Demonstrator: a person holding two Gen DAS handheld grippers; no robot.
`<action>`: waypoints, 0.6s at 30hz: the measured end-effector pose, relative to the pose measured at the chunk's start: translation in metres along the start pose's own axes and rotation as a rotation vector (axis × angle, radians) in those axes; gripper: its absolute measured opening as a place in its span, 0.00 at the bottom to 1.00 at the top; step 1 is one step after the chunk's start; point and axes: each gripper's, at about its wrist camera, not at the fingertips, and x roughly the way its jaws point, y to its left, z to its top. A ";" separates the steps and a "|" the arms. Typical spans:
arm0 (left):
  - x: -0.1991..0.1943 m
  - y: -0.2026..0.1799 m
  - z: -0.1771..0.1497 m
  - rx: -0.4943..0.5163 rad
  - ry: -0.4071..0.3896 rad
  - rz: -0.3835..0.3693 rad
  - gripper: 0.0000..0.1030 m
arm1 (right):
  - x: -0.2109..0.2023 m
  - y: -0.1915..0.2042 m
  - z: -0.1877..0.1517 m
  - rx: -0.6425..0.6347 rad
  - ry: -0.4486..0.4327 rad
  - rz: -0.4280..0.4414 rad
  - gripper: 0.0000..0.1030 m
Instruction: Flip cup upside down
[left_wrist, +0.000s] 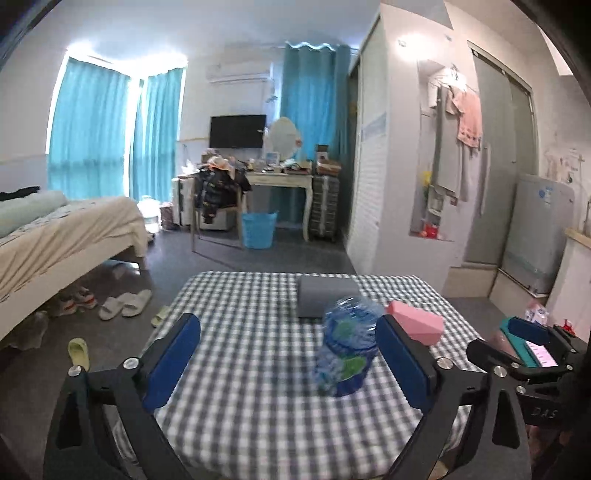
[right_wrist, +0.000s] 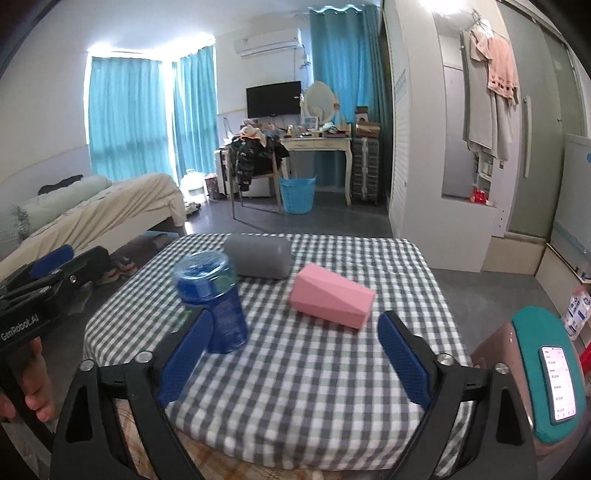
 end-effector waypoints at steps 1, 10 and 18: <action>-0.003 0.004 -0.003 -0.005 -0.003 0.013 0.97 | -0.001 0.004 -0.003 -0.002 -0.005 0.003 0.97; -0.005 0.019 -0.014 -0.050 0.016 0.036 0.99 | -0.001 0.025 -0.010 -0.021 -0.021 -0.007 1.00; -0.009 0.019 -0.018 -0.030 0.024 0.025 0.99 | -0.004 0.029 -0.008 -0.026 -0.027 -0.008 1.00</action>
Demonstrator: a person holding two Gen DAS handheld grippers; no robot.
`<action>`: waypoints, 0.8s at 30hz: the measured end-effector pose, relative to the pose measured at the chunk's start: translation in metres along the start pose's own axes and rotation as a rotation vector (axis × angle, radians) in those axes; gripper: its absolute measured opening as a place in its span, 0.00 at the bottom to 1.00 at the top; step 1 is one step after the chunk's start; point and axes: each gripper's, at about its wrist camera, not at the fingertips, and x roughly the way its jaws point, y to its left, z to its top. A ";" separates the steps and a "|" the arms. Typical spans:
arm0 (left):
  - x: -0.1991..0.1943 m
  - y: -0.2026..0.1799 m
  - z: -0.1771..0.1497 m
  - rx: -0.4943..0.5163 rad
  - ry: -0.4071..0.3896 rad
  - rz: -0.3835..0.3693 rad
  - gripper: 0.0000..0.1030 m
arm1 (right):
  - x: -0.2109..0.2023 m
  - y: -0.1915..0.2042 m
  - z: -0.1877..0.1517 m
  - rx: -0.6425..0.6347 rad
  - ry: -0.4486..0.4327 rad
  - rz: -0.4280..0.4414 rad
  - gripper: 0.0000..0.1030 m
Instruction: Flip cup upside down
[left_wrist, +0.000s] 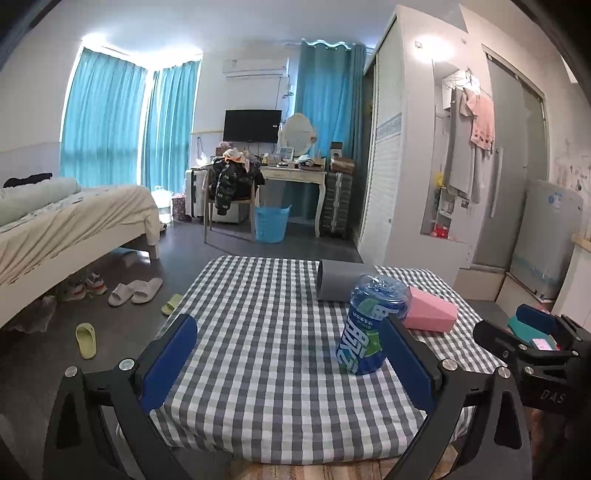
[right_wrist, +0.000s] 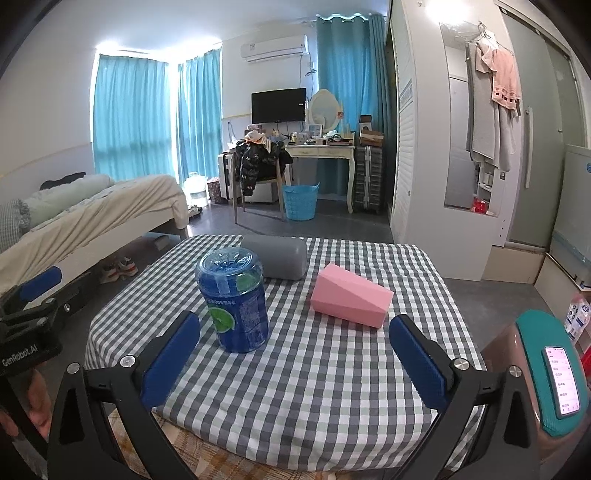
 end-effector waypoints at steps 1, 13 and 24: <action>0.000 -0.002 0.000 0.001 0.003 -0.001 0.99 | 0.000 0.000 -0.001 -0.001 0.000 0.000 1.00; -0.001 -0.005 0.000 0.005 0.010 0.001 0.99 | -0.001 0.003 -0.002 0.000 -0.004 -0.001 1.00; 0.002 -0.004 0.000 -0.010 0.020 0.019 0.99 | -0.001 0.003 -0.001 -0.007 0.001 -0.002 1.00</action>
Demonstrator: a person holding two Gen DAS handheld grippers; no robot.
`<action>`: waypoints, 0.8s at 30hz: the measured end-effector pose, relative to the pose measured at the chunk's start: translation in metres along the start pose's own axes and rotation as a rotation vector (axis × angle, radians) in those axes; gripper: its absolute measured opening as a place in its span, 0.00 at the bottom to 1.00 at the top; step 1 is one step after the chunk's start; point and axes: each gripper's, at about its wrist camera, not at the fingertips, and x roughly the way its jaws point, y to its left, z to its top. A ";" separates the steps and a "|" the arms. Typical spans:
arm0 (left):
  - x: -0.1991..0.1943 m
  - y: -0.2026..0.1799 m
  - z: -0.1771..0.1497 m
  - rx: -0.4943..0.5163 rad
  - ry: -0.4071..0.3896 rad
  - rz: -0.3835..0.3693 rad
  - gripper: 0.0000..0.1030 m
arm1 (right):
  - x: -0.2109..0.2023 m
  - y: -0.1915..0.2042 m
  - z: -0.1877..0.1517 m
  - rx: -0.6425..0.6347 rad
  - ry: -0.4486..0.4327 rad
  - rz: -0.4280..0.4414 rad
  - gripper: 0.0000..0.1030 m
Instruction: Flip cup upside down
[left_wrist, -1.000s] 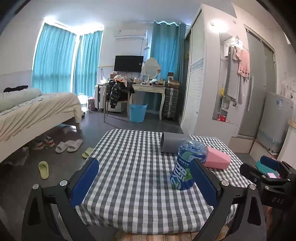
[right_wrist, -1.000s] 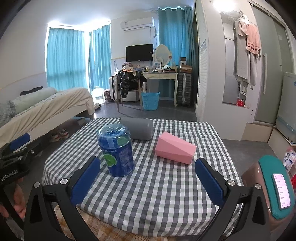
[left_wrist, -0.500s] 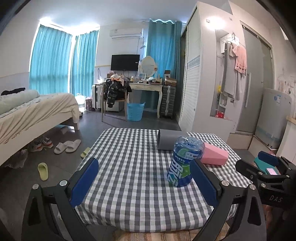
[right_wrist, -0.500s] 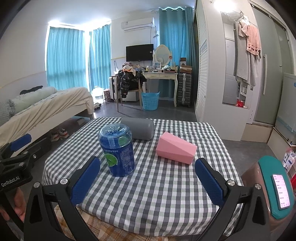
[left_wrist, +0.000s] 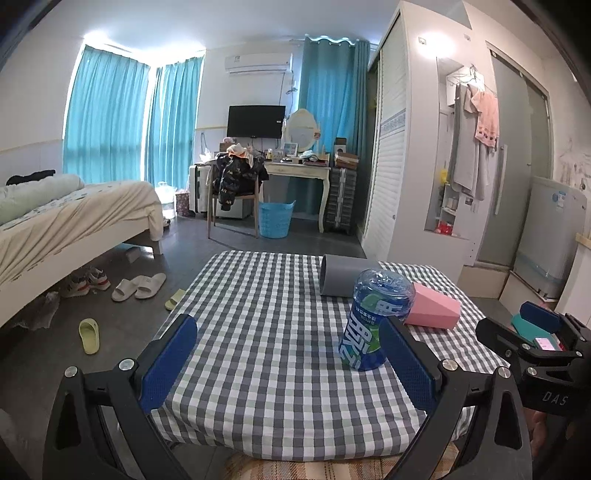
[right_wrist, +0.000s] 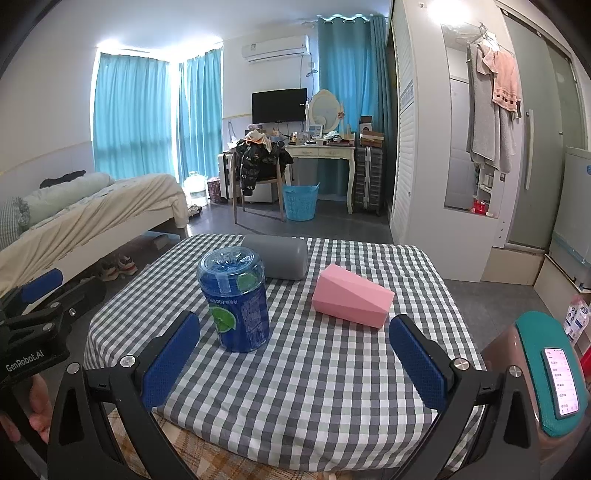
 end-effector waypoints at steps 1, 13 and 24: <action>0.000 0.000 0.000 0.001 0.000 0.000 0.99 | 0.000 0.000 0.000 0.000 -0.001 0.001 1.00; 0.000 0.000 -0.001 0.001 -0.001 -0.001 0.99 | -0.002 0.000 0.002 -0.001 0.001 0.002 1.00; -0.001 0.000 -0.001 0.001 -0.002 -0.001 0.99 | 0.000 0.001 0.004 -0.006 0.006 0.004 1.00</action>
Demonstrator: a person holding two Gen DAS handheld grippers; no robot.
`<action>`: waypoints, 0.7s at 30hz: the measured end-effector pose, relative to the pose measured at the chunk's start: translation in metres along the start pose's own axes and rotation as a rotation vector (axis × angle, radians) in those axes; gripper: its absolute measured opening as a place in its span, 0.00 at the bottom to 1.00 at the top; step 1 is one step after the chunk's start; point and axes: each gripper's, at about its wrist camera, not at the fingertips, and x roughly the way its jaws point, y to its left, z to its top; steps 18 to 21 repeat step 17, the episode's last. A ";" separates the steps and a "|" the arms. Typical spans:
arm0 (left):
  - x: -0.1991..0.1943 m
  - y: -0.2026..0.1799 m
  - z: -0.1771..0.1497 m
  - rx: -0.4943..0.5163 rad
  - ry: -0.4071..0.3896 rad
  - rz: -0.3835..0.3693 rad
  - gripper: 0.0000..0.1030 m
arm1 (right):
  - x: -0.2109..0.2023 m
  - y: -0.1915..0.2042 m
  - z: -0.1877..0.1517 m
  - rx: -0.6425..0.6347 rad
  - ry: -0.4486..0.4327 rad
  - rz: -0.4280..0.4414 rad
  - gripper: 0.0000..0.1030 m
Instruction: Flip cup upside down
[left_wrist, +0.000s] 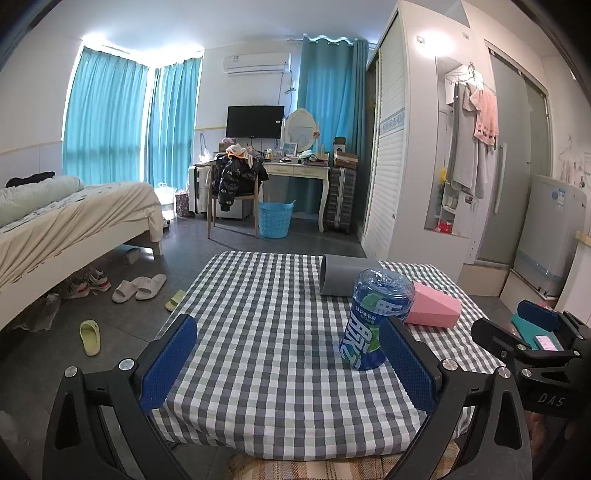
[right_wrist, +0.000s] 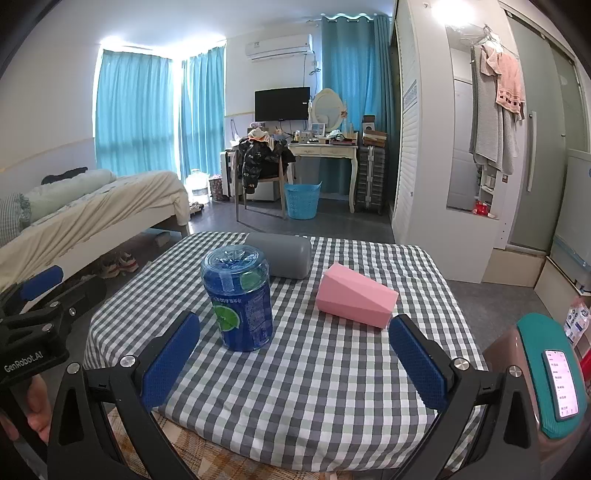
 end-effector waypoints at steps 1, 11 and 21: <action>0.000 0.000 0.000 -0.001 0.000 -0.001 0.99 | 0.001 0.000 0.000 0.000 0.000 0.001 1.00; 0.000 0.000 0.000 -0.001 0.000 -0.001 0.99 | 0.004 0.000 0.001 -0.005 0.009 0.004 1.00; 0.001 0.001 -0.002 0.005 0.011 0.005 0.99 | 0.004 0.001 0.001 -0.005 0.010 0.006 1.00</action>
